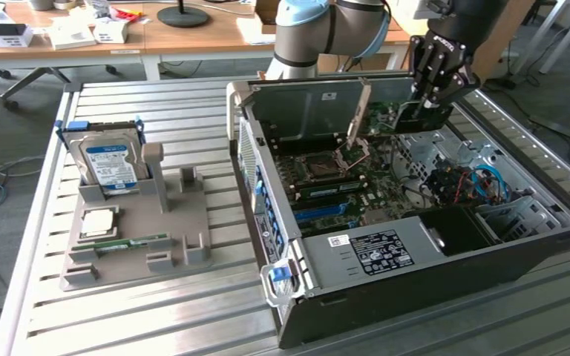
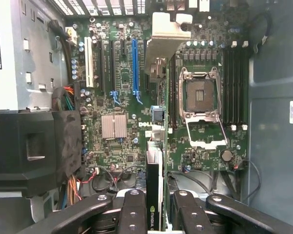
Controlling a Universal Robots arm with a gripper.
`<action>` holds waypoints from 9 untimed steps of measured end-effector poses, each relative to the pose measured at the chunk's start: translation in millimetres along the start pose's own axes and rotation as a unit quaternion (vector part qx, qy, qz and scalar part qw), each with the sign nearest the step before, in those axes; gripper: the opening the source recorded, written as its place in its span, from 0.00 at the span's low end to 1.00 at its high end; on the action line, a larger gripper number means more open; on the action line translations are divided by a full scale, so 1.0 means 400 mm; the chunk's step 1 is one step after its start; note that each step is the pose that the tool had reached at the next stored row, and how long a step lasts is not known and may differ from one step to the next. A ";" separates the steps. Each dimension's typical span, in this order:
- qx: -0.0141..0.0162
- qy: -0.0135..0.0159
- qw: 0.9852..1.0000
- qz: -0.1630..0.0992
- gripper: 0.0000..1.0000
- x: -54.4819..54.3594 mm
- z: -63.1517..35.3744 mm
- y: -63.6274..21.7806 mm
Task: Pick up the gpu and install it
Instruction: 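Insert the gpu into the slot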
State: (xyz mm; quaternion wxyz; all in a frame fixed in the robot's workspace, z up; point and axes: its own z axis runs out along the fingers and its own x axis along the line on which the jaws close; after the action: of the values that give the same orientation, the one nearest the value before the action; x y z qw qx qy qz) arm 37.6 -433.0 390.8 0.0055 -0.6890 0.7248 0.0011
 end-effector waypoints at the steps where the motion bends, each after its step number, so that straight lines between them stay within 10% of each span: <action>1: -0.002 0.000 1.000 0.000 0.26 0.000 0.000 0.000; 4: -0.006 -0.001 1.000 0.000 0.26 0.001 0.000 0.000; 9: -0.014 -0.012 1.000 0.000 0.26 0.006 0.001 -0.001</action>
State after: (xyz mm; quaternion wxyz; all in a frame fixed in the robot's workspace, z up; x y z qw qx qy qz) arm 37.9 -435.6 390.5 0.0050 -0.6886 0.7249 0.0194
